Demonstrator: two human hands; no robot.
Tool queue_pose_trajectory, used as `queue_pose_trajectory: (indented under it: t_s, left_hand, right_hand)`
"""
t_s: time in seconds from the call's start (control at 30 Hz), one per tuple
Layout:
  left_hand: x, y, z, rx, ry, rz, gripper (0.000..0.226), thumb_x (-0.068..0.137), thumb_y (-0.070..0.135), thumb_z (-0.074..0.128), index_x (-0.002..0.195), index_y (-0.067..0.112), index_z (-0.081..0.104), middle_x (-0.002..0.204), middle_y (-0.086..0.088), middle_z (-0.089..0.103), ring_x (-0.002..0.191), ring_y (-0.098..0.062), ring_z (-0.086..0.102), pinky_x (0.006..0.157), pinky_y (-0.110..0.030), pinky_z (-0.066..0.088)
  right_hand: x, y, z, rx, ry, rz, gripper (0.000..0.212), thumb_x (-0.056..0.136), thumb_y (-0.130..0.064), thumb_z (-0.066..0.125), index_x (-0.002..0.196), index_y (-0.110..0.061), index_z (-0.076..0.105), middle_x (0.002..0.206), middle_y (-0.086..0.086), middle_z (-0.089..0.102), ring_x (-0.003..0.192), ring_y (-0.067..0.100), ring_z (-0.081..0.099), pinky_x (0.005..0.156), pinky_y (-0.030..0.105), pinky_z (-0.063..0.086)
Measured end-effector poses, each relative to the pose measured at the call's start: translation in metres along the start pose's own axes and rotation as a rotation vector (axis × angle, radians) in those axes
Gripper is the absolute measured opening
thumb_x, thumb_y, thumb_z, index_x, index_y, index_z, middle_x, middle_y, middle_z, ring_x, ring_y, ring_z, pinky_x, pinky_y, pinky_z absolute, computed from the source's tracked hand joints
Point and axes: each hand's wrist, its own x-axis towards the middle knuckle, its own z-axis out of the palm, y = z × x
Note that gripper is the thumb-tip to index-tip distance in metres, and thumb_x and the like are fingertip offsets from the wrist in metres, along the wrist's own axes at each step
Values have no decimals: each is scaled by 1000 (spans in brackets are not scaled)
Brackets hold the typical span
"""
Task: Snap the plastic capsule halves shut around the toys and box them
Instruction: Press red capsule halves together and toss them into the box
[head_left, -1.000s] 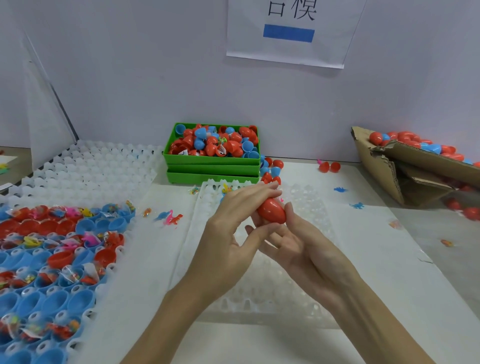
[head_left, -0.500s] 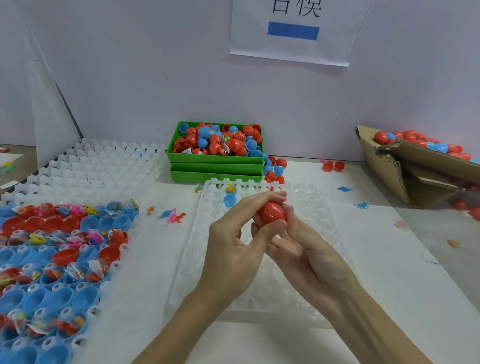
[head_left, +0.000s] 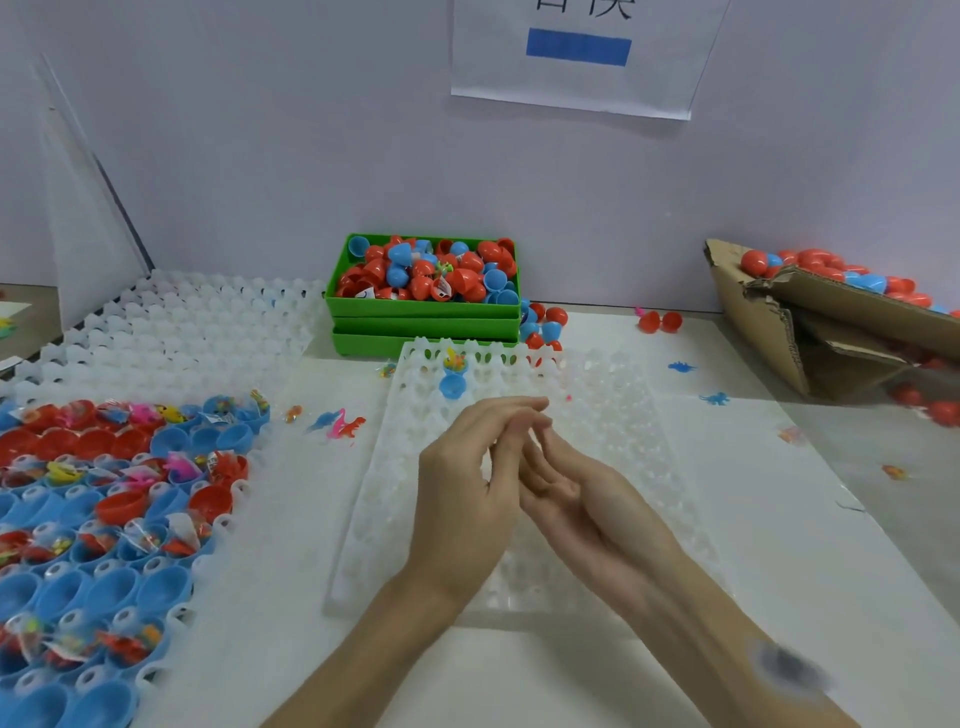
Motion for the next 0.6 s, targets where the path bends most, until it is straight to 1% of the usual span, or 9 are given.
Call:
queue_pose_trajectory:
  t_s: [0.07, 0.17, 0.27, 0.3, 0.4, 0.43, 0.53, 0.6]
  left_hand:
    - [2, -2, 0, 26, 33, -17, 22, 105, 4, 56, 106, 10, 78, 112, 8, 76, 112, -9, 70, 95, -19, 52]
    - [3, -2, 1, 45, 7, -7, 23, 106, 6, 56, 106, 11, 78, 111, 8, 76, 113, -9, 70, 95, -16, 50]
    - [3, -1, 2, 43, -6, -20, 24, 106, 6, 55, 106, 12, 78, 112, 10, 75, 114, -5, 68, 95, -12, 49]
    - [3, -1, 2, 43, -8, -25, 24, 106, 6, 55, 107, 12, 78, 112, 10, 75, 114, -4, 68, 96, -11, 49]
    - [4, 0, 2, 43, -12, -32, 24, 106, 8, 55, 108, 13, 78, 113, 12, 75, 115, -2, 67, 95, -10, 48]
    - [4, 1, 1, 42, -13, -33, 24, 106, 9, 55, 108, 13, 79, 113, 13, 75, 114, -2, 67, 95, -9, 47]
    - [5, 2, 1, 48, -24, -42, 23, 106, 9, 56, 108, 13, 79, 112, 13, 75, 114, -1, 67, 94, -10, 48]
    - [5, 2, 0, 47, -29, -50, 23, 106, 10, 56, 107, 12, 79, 111, 13, 75, 113, -2, 68, 93, -10, 48]
  right_hand:
    - [1, -5, -1, 50, 5, 35, 27, 106, -12, 57, 116, 5, 75, 128, 20, 70, 124, 26, 67, 108, 40, 51]
    - [4, -8, -3, 35, 22, 11, 24, 105, -11, 59, 108, 3, 78, 120, 17, 73, 122, 25, 68, 99, 34, 56]
    - [6, -9, -4, 99, 44, 22, 21, 103, -8, 61, 106, 5, 78, 118, 19, 73, 120, 27, 70, 94, 34, 59]
    - [6, -10, -4, 102, 53, 23, 21, 102, -8, 62, 107, 6, 77, 117, 20, 73, 119, 27, 70, 95, 35, 59]
    - [8, -13, -6, 81, 80, 5, 23, 101, -9, 64, 120, 4, 69, 118, 19, 72, 119, 28, 70, 102, 39, 56]
    - [9, -14, -6, 66, 85, 1, 23, 100, -9, 65, 119, 3, 69, 118, 19, 72, 120, 27, 69, 102, 39, 55]
    - [10, -13, -6, 43, 96, 0, 20, 99, -10, 66, 111, 2, 77, 121, 19, 71, 120, 27, 69, 98, 38, 58]
    - [9, -13, -5, 28, 95, -8, 22, 98, -10, 67, 113, 2, 76, 124, 20, 70, 122, 27, 68, 98, 38, 58]
